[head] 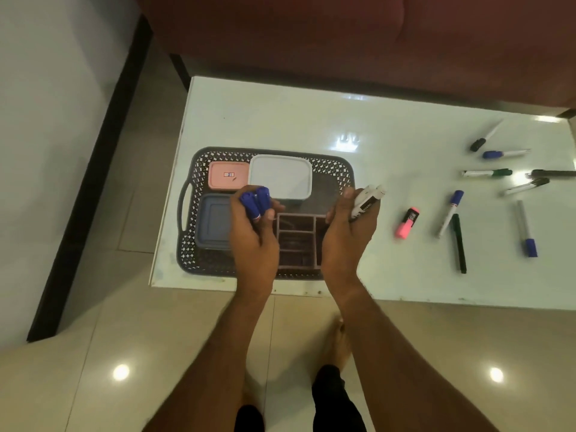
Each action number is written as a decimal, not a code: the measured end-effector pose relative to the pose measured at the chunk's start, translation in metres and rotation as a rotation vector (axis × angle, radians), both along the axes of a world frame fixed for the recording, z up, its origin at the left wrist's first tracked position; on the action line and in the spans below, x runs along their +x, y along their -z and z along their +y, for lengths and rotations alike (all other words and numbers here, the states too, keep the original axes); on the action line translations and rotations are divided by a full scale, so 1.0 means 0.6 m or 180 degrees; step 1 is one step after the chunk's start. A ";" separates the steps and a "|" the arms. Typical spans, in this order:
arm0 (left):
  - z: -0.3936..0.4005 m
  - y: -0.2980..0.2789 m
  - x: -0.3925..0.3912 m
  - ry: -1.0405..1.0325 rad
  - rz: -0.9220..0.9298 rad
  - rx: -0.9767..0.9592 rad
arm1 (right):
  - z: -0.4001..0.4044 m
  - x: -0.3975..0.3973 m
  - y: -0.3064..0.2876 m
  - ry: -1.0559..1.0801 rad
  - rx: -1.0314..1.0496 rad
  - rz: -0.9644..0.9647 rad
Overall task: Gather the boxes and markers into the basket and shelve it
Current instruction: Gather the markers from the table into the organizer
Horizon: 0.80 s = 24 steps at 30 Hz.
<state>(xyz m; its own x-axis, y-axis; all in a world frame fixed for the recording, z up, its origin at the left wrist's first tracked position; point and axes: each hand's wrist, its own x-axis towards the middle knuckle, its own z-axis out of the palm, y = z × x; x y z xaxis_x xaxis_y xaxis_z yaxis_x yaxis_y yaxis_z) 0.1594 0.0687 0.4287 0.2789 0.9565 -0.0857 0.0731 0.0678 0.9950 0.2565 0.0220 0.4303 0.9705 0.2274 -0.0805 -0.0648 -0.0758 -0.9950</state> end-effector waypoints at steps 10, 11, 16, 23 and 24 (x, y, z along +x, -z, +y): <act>-0.013 0.051 0.006 -0.0125 0.0103 0.0094 | -0.015 -0.003 0.044 -0.0310 -0.0622 -0.0252; -0.013 0.053 0.010 -0.0153 0.0119 0.0106 | -0.015 -0.002 0.048 -0.0354 -0.0694 -0.0329; -0.015 0.059 0.021 -0.0286 0.0265 0.0235 | -0.011 0.002 0.061 -0.0380 -0.0810 -0.0358; -0.008 0.071 0.031 -0.0462 0.0644 0.0275 | -0.006 0.005 0.076 -0.0517 -0.0855 -0.0280; -0.007 0.074 0.032 -0.0476 0.0702 0.0296 | -0.006 0.006 0.077 -0.0515 -0.0876 -0.0275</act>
